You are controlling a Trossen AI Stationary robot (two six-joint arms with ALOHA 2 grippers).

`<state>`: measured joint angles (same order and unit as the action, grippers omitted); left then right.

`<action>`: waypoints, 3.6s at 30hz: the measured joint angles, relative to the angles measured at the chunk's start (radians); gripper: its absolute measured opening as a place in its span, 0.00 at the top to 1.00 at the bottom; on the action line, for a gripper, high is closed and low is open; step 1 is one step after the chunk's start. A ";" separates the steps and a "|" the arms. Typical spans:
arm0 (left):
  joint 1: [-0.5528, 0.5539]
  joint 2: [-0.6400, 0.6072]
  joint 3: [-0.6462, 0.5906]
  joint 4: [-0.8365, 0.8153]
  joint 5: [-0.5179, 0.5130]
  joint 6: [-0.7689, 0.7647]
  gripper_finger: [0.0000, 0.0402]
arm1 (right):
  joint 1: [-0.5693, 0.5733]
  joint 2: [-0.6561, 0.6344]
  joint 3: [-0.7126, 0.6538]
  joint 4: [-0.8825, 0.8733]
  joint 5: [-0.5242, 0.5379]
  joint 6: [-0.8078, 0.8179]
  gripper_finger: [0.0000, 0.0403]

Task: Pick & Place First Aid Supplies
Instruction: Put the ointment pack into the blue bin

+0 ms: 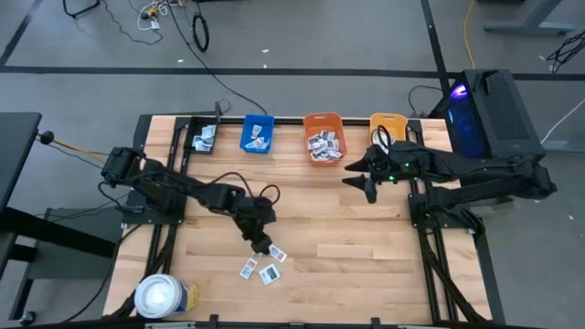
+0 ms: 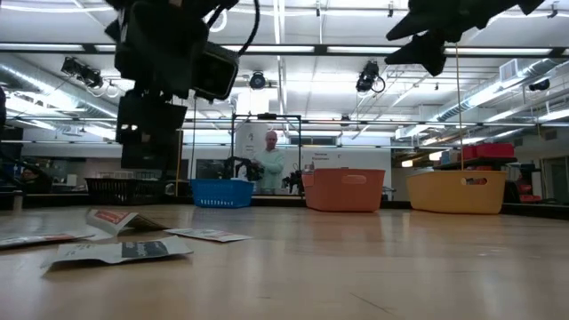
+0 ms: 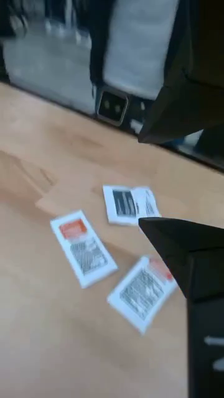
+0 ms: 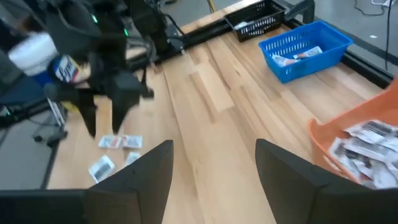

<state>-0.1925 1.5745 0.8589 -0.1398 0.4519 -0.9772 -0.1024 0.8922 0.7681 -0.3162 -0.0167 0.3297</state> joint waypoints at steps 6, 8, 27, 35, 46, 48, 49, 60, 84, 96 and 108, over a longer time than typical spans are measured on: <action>0.000 0.000 0.159 -0.310 -0.143 0.073 0.48 | 0.000 -0.051 0.000 -0.170 0.000 -0.033 0.43; -0.002 0.000 0.216 -0.403 -0.212 0.062 0.48 | 0.000 -0.055 0.000 -0.222 0.000 -0.033 0.43; -0.183 0.008 0.345 -0.774 -0.535 -0.458 0.48 | 0.000 -0.054 0.000 -0.307 -0.002 -0.107 0.43; -0.188 0.008 0.345 -0.760 -0.544 -0.196 0.48 | 0.000 -0.054 0.000 -0.305 -0.003 -0.075 0.43; -0.151 0.016 0.345 -0.672 -0.529 -0.061 0.45 | 0.000 -0.054 0.000 -0.314 0.000 -0.028 0.43; -0.153 0.018 0.344 -0.674 -0.522 -0.060 0.41 | 0.000 -0.054 0.000 -0.316 0.000 0.006 0.43; -0.155 0.023 0.344 -0.669 -0.522 -0.067 0.39 | 0.000 -0.054 0.000 -0.315 0.000 0.018 0.43; -0.190 0.149 0.344 -0.634 -0.461 -0.356 0.23 | 0.000 -0.054 0.000 -0.305 0.001 -0.008 0.43; -0.211 0.323 0.345 -0.536 -0.390 -0.583 0.35 | 0.000 -0.054 0.000 -0.192 -0.002 -0.072 0.43; -0.210 0.326 0.345 -0.556 -0.405 -0.582 0.40 | 0.000 -0.054 0.000 -0.189 -0.002 -0.059 0.43; -0.210 0.345 0.348 -0.548 -0.404 -0.556 0.44 | 0.000 -0.054 0.000 -0.183 -0.003 -0.058 0.43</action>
<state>-0.4023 1.9198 1.2068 -0.6880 0.0475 -1.5329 -0.1025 0.8387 0.7681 -0.4996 -0.0193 0.2714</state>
